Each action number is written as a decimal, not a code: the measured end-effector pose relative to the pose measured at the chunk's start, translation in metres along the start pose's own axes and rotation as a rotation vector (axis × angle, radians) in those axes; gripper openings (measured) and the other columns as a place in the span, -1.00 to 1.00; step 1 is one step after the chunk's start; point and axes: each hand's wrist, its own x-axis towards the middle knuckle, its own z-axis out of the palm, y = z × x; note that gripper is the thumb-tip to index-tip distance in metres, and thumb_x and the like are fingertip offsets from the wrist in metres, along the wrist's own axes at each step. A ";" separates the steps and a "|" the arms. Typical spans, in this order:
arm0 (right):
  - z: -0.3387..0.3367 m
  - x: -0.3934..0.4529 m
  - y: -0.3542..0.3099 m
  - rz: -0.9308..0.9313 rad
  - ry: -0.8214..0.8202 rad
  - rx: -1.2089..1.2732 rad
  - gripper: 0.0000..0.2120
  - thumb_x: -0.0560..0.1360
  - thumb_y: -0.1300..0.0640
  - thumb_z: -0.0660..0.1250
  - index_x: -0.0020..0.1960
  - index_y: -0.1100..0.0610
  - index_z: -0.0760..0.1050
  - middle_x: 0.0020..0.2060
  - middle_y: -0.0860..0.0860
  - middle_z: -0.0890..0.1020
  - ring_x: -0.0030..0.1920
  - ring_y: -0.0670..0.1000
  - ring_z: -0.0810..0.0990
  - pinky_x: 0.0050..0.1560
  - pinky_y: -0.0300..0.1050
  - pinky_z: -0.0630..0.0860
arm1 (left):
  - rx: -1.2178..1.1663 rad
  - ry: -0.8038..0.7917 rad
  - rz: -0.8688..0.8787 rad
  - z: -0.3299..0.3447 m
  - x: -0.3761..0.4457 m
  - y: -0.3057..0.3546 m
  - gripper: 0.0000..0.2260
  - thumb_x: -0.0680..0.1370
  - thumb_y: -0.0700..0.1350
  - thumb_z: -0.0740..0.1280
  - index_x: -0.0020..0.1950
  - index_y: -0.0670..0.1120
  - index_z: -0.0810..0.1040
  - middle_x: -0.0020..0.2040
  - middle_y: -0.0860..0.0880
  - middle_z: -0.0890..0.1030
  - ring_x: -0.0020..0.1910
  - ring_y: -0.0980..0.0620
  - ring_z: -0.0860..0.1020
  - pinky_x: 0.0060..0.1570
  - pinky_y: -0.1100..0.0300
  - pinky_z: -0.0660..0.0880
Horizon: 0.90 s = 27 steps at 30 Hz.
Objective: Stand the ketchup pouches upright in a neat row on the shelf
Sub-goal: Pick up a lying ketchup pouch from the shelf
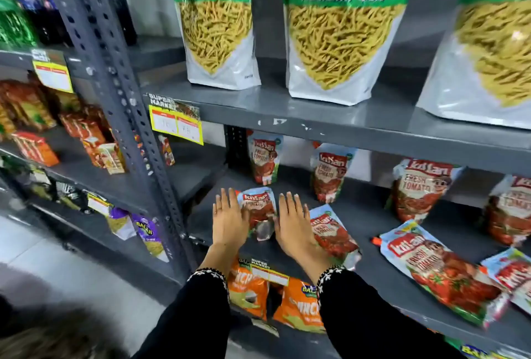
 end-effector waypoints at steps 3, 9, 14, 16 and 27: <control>0.010 0.029 -0.002 0.140 -0.055 0.237 -0.56 0.61 0.03 0.04 0.42 0.21 0.23 0.39 0.21 0.37 0.38 0.19 0.35 0.34 0.08 0.34 | -0.252 -0.102 -0.221 0.012 0.024 -0.006 -0.55 0.60 -0.09 0.15 0.42 -0.28 0.25 0.42 -0.31 0.33 0.38 -0.27 0.33 0.32 -0.04 0.31; 0.018 0.081 -0.006 0.456 -0.299 0.602 -0.57 0.58 0.02 0.13 0.28 0.29 0.47 0.28 0.26 0.54 0.28 0.25 0.49 0.26 0.02 0.43 | -0.634 -0.271 -0.495 0.034 0.068 -0.017 -0.65 0.57 -0.24 0.25 0.29 -0.41 0.44 0.30 -0.36 0.49 0.28 -0.20 0.47 0.30 -0.03 0.39; 0.021 0.094 -0.003 0.725 -0.342 0.951 -0.64 0.51 0.22 0.28 0.28 0.31 0.41 0.23 0.21 0.57 0.20 0.19 0.57 0.08 -0.04 0.55 | -0.824 -0.359 -0.566 0.044 0.080 -0.027 -0.79 0.49 -0.35 0.31 0.10 -0.40 0.54 -0.05 -0.21 0.52 -0.03 -0.08 0.48 -0.01 0.08 0.46; 0.021 0.093 -0.003 0.743 -0.339 1.042 -0.70 0.47 0.29 0.28 0.20 0.30 0.46 0.19 0.23 0.59 0.11 0.17 0.60 0.06 -0.02 0.57 | -0.865 -0.304 -0.554 0.041 0.082 -0.027 -0.95 0.44 -0.42 0.34 -0.13 -0.39 0.57 -0.11 -0.23 0.53 -0.06 -0.12 0.47 -0.09 0.05 0.43; 0.023 0.050 -0.041 0.554 0.084 1.049 -0.67 0.35 0.49 0.31 0.09 0.28 0.46 -0.01 0.17 0.61 0.03 0.07 0.56 0.03 -0.16 0.46 | -0.761 -0.224 -0.129 0.008 0.079 -0.042 -0.73 0.44 -0.45 0.30 0.13 -0.32 0.53 0.12 -0.26 0.63 0.12 -0.12 0.57 0.18 -0.04 0.52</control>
